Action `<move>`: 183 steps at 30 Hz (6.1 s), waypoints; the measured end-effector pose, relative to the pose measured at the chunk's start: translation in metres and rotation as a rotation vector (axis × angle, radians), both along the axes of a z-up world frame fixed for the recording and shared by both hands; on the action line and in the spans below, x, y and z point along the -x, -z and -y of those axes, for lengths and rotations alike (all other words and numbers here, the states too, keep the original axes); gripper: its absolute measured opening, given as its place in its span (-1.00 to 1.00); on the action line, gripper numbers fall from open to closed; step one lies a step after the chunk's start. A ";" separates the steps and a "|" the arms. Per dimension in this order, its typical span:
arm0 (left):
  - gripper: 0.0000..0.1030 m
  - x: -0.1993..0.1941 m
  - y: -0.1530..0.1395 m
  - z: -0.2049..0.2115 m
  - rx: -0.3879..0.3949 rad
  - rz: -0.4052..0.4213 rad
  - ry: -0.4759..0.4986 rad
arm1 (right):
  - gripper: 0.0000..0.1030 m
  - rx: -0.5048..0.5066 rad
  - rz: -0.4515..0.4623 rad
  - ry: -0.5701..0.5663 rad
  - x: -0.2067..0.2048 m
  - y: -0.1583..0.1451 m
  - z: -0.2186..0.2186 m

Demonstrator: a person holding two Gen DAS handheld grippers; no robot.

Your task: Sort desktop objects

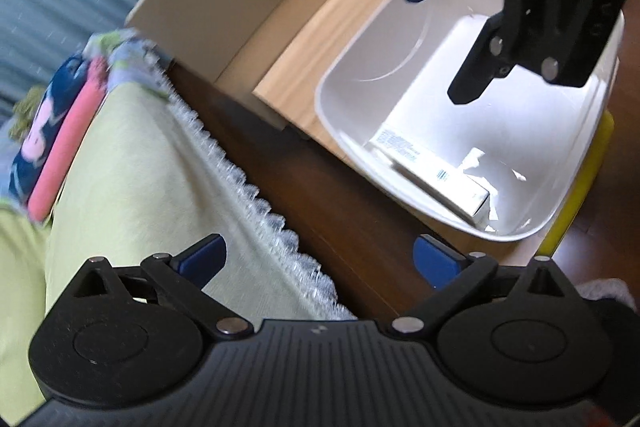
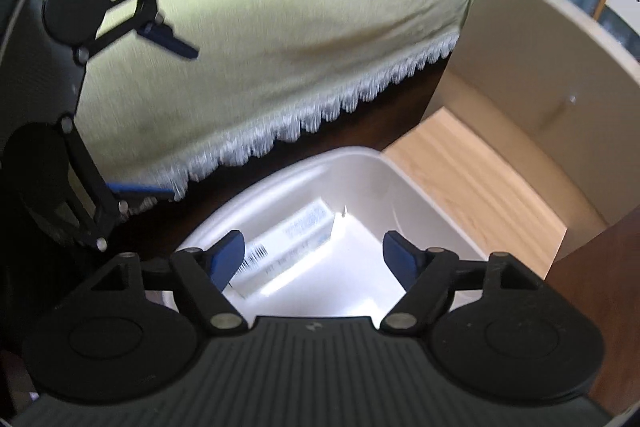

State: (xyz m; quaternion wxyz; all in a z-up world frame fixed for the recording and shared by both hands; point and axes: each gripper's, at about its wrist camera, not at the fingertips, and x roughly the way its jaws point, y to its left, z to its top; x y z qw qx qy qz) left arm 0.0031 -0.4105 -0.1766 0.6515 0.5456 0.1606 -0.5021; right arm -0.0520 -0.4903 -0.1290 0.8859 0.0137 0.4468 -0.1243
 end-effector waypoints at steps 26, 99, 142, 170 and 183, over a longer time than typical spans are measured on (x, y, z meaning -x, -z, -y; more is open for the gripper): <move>0.99 -0.017 -0.148 -0.251 0.408 -0.067 -0.858 | 0.73 -0.182 0.336 -0.211 -0.066 -0.127 -0.128; 0.39 -0.112 -0.117 -0.337 0.357 -0.028 -1.017 | 0.71 -0.390 0.317 -0.314 -0.177 -0.075 -0.234; 0.04 -0.137 -0.094 -0.339 0.332 -0.051 -0.977 | 0.71 -0.429 0.323 -0.281 -0.179 -0.073 -0.230; -0.12 -0.092 -0.093 -0.343 0.226 -0.089 -0.916 | 0.71 -0.440 0.318 -0.298 -0.183 -0.072 -0.239; -0.13 -0.036 -0.088 -0.348 0.117 -0.059 -0.832 | 0.70 -0.493 0.208 -0.417 -0.189 -0.066 -0.255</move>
